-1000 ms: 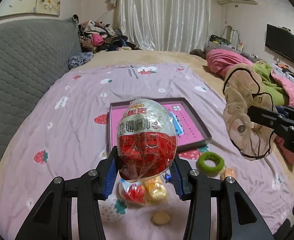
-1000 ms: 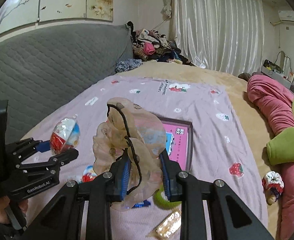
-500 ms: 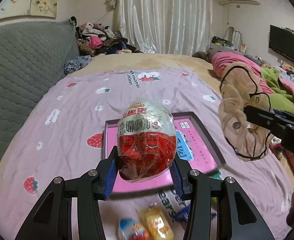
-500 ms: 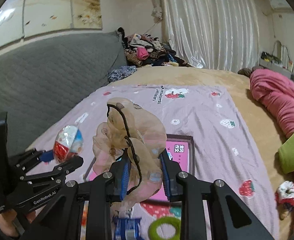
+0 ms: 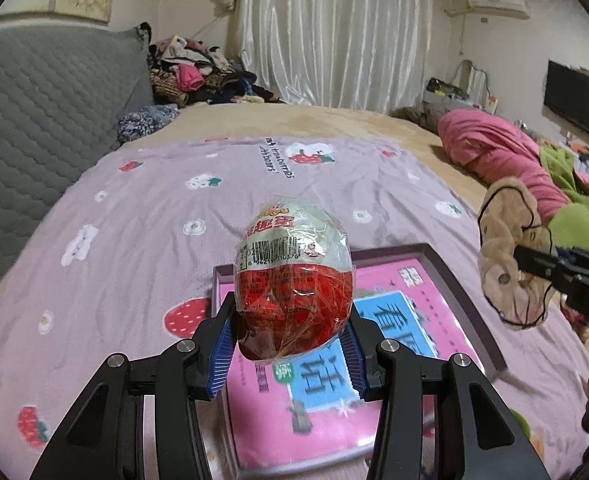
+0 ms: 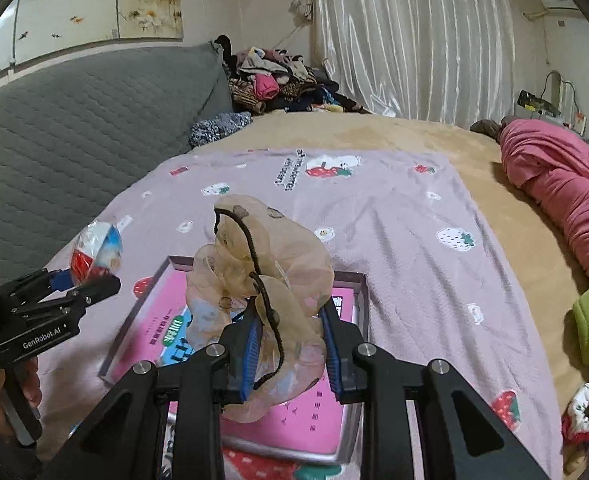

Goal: Organize objects
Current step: 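Lift and carry the red egg and mesh bag over the pink tray box, then open the left tool to drop the egg in the tray while the right releases the bag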

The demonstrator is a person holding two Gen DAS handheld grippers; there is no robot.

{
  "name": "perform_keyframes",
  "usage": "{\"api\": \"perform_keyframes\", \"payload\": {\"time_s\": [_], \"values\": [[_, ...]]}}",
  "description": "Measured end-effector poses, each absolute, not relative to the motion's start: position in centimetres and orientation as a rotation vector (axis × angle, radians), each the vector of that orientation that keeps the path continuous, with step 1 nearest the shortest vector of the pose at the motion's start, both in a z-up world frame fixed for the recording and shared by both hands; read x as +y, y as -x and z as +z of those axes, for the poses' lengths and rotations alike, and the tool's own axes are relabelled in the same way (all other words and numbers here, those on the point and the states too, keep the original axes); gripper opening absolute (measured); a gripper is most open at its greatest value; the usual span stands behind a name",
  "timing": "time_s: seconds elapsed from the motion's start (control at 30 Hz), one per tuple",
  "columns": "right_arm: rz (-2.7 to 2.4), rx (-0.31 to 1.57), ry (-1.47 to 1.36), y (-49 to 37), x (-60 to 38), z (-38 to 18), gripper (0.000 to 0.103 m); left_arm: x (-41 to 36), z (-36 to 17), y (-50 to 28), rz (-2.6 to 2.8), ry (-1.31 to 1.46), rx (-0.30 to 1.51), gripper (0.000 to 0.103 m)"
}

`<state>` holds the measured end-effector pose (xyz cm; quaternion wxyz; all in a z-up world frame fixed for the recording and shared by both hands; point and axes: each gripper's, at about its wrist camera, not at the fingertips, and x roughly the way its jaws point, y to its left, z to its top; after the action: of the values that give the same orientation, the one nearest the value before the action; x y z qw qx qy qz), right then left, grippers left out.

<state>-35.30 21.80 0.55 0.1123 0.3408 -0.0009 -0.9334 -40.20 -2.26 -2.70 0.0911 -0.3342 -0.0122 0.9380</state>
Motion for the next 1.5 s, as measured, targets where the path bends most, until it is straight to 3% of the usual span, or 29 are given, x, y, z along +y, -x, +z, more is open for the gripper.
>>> {"api": "perform_keyframes", "payload": {"time_s": [0.53,0.93,1.07,1.2,1.37,1.5], "values": [[-2.568,0.098,-1.397,44.3,17.8,-8.1,0.029,-2.3,-9.4,45.5,2.644,1.097,-0.080,0.049],[-2.603,0.129,-1.494,45.8,18.2,-9.6,0.029,-1.9,-12.9,47.5,2.627,1.200,-0.110,0.049],[-2.599,0.112,-1.506,46.1,18.2,-9.7,0.035,-2.2,-12.9,47.2,2.622,1.209,-0.119,0.050],[-2.592,0.110,-1.520,46.0,18.4,-9.6,0.044,-2.4,-12.7,47.1,2.612,1.207,-0.158,0.067],[-2.602,0.112,-1.525,45.9,18.7,-9.3,0.052,-2.2,-13.0,47.1,2.596,1.217,-0.169,0.069],[-2.617,0.085,-1.517,45.8,19.0,-8.7,0.056,-2.8,-12.5,46.9,2.600,1.202,-0.205,0.077]]}}
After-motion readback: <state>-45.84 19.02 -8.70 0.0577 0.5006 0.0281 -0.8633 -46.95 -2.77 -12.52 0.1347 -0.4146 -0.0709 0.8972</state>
